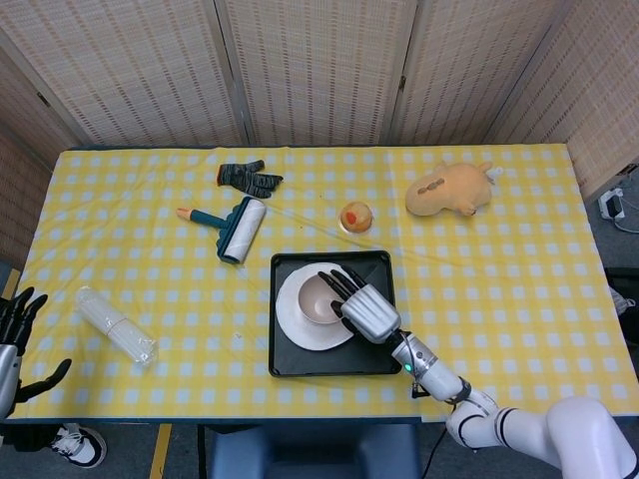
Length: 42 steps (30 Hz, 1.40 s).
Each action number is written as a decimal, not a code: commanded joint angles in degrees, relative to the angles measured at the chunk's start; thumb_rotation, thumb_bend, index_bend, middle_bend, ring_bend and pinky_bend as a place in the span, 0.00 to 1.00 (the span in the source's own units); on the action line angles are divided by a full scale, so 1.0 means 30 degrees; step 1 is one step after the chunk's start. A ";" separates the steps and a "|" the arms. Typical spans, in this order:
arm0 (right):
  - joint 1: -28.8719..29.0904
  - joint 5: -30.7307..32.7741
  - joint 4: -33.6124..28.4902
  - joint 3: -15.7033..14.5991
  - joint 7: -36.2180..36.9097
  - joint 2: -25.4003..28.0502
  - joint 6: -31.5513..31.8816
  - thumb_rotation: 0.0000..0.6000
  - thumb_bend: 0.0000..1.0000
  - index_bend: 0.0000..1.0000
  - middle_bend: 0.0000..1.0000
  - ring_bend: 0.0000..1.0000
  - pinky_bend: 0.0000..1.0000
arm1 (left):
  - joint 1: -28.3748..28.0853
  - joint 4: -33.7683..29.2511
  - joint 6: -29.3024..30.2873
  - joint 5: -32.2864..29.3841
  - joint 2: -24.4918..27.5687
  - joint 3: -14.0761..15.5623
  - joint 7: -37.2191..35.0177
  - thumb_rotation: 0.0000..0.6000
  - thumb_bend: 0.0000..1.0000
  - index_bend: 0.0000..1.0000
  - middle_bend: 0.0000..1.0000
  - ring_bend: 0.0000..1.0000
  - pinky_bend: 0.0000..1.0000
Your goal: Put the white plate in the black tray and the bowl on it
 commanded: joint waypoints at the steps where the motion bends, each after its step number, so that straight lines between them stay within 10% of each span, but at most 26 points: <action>1: 0.0005 -0.0073 0.0087 -0.0102 -0.0138 -0.0080 0.0044 1.00 0.48 0.63 0.01 0.00 0.00 | 0.0044 0.0005 0.0086 0.0067 0.0022 0.0011 -0.0036 1.00 0.28 0.00 0.00 0.01 0.00; 13: -0.0364 0.0897 -0.2447 -0.0121 -0.2373 0.1340 -0.0589 1.00 0.48 0.04 0.00 0.00 0.00 | 0.0123 -0.0055 0.0348 0.0327 0.0021 -0.0004 -0.0040 1.00 0.28 0.00 0.00 0.01 0.00; 31: -0.8146 0.3911 -1.1873 -0.1890 -0.5019 1.0723 0.7791 1.00 0.48 0.00 0.00 0.00 0.00 | 0.0049 -0.0191 -0.0160 0.0048 -0.0231 0.0093 0.1294 1.00 0.28 0.00 0.00 0.01 0.00; 42: -1.1520 0.5317 -1.2450 -0.2476 -0.2274 1.3447 0.9343 1.00 0.48 0.00 0.00 0.00 0.00 | -0.0560 -0.0276 -0.1726 -0.1163 -0.1043 -0.0021 0.3482 1.00 0.27 0.00 0.00 0.01 0.00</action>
